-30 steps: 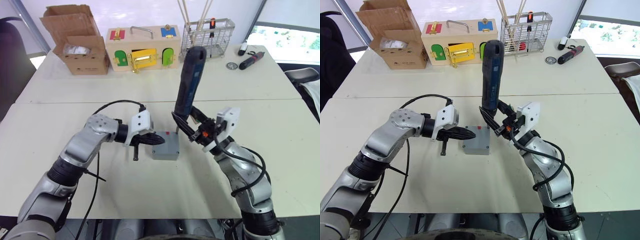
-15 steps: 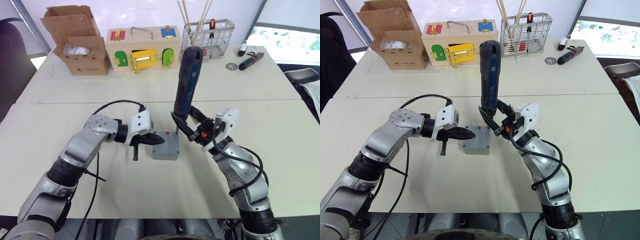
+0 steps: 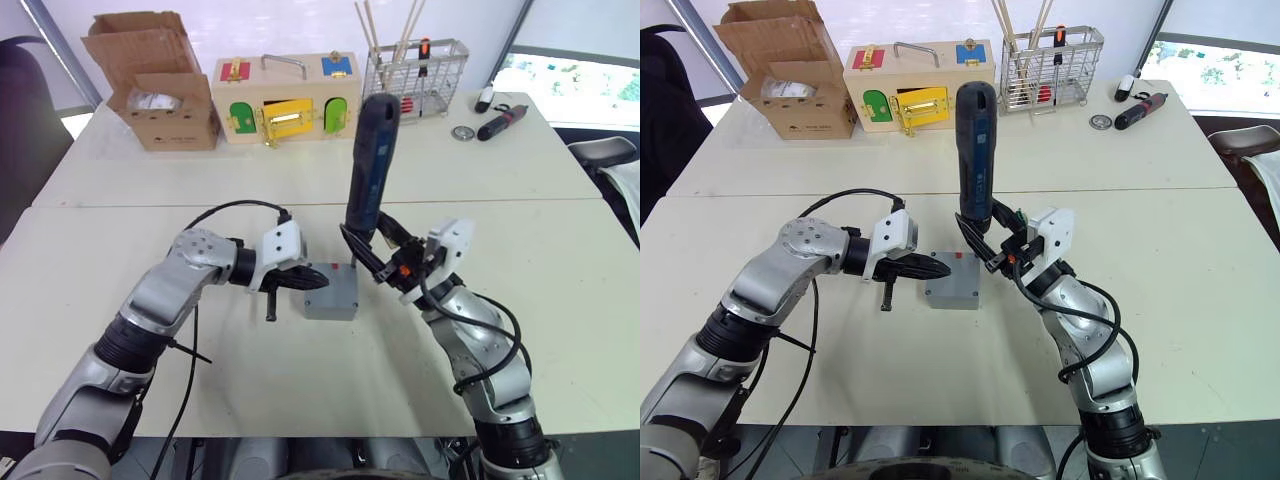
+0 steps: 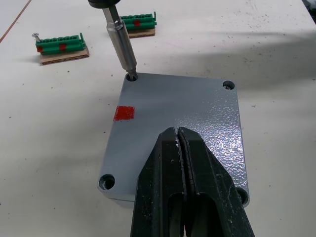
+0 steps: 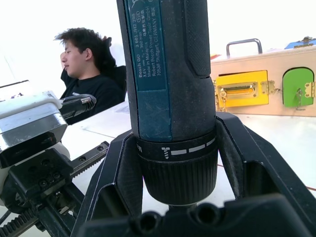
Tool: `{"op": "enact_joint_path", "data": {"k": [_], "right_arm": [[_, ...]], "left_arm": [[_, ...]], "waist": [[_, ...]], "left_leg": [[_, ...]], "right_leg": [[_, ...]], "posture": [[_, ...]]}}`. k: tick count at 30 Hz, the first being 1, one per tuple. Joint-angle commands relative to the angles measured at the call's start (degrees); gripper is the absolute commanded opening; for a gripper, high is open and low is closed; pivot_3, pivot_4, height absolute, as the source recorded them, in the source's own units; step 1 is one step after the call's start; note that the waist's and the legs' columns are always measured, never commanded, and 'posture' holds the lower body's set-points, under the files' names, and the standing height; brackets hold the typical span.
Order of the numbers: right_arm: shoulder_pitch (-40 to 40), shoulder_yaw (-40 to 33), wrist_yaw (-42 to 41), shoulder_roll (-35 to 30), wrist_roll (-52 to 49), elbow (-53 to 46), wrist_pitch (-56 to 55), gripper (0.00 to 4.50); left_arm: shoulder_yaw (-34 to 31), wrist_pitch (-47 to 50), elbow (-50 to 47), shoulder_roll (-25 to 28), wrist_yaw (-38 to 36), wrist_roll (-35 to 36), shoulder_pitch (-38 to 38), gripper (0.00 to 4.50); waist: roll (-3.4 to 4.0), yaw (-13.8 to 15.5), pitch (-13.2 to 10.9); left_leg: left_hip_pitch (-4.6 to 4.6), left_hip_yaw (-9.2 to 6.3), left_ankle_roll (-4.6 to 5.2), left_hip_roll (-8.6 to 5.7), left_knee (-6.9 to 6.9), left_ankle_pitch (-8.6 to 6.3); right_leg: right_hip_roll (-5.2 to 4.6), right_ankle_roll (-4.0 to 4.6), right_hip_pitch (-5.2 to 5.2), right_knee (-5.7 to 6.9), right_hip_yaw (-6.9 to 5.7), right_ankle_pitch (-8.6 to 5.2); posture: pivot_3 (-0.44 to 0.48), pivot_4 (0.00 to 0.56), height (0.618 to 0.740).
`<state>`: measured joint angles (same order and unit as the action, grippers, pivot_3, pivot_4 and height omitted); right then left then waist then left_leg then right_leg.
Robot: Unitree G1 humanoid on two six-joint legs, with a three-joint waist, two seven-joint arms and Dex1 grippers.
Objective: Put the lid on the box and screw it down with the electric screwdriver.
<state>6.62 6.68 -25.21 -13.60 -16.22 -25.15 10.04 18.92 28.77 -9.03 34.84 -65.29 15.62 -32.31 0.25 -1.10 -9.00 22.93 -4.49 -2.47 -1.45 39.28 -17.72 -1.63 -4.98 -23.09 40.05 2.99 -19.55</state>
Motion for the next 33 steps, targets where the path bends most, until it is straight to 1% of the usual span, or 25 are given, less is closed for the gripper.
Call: {"op": "enact_joint_path", "data": {"k": [1,4,7,10,18,24,27,33], "right_arm": [[-1.53,1.66,-0.54,-0.11,1.99,0.65,-2.25,1.85],[-4.06,3.60,-1.96,-1.38,3.65,1.75,-3.59,1.85],[-5.86,4.60,-2.28,-1.73,3.70,2.30,-3.16,1.85],[-6.41,5.08,-1.51,-1.92,5.37,3.95,-2.74,1.85],[-3.31,3.65,1.50,0.24,7.65,6.99,-4.87,1.85],[-2.17,2.65,3.81,-0.05,10.70,9.36,-8.20,1.85],[-2.11,2.31,3.82,0.27,9.64,9.12,-8.14,1.85],[-5.17,4.44,0.70,-0.13,6.48,6.54,-6.24,1.85]], "left_arm": [[-0.10,0.19,-0.39,0.16,0.20,-0.51,0.11,0.00],[-0.06,0.13,-0.41,0.15,0.25,-0.61,0.14,0.00],[-0.07,0.19,-0.52,0.16,0.26,-0.67,0.19,0.00],[-0.07,0.35,-0.92,0.18,0.23,-0.74,0.44,0.00],[0.32,0.16,-1.09,0.11,0.11,-1.33,0.61,0.00],[0.32,0.27,-1.10,-0.13,0.22,-1.49,0.63,0.00],[0.36,0.36,-1.13,-0.18,0.35,-1.49,0.69,0.00],[0.65,0.41,-1.44,0.06,0.15,-1.56,1.06,0.00]], "waist": [[0.00,0.00,0.00],[-0.02,0.00,0.01],[-0.12,-0.01,0.10],[-0.18,-0.02,0.22],[-0.34,0.09,0.39],[-0.37,0.36,0.41],[-0.40,0.38,0.42],[-0.40,0.35,0.42]], "left_leg": [[-0.01,0.00,0.00,0.00,0.00,0.00],[-0.12,0.00,0.06,0.00,-0.02,-0.04],[-0.61,-0.01,0.33,0.01,-0.13,-0.19],[-0.66,-0.04,0.33,0.03,-0.13,-0.19],[-0.80,-0.07,0.32,0.03,-0.13,-0.18],[-0.80,-0.07,0.32,0.02,-0.12,-0.18],[-0.80,-0.08,0.32,0.02,-0.12,-0.18],[-0.80,-0.10,0.32,0.02,-0.12,-0.18]], "right_leg": [[0.00,0.00,0.01,0.00,0.00,0.00],[0.00,0.00,0.12,-0.01,0.00,0.00],[0.01,0.00,0.60,-0.12,0.00,-0.02],[0.05,0.01,0.66,-0.13,-0.01,-0.02],[0.05,0.01,0.81,-0.14,-0.01,-0.03],[0.03,0.01,0.84,-0.16,-0.01,-0.03],[0.02,0.01,0.86,-0.18,-0.01,-0.03],[0.02,0.01,0.87,-0.19,-0.02,-0.03]], "posture": [[0.000,0.150,0.740],[0.000,0.150,0.740],[0.000,0.150,0.740],[0.000,0.150,0.740],[0.000,0.150,0.740],[0.000,0.150,0.740],[0.000,0.150,0.740],[0.000,0.150,0.740]]}}
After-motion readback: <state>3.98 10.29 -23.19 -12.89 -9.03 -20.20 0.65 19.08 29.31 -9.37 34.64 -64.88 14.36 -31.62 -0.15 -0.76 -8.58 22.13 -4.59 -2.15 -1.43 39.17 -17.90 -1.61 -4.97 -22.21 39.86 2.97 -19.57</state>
